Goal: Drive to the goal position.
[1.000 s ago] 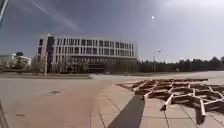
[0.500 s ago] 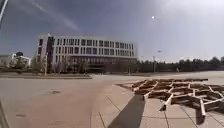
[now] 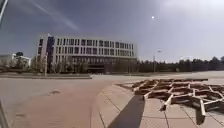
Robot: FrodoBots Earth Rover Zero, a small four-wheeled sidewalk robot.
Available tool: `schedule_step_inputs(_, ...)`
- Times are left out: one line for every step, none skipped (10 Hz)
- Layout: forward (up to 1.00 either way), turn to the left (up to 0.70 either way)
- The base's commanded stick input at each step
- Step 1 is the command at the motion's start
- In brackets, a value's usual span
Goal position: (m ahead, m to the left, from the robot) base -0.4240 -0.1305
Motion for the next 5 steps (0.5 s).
schedule_step_inputs(0.04,0.0)
schedule_step_inputs(0.05,0.0)
schedule_step_inputs(0.05,0.0)
schedule_step_inputs(0.05,0.0)
schedule_step_inputs(0.05,0.0)
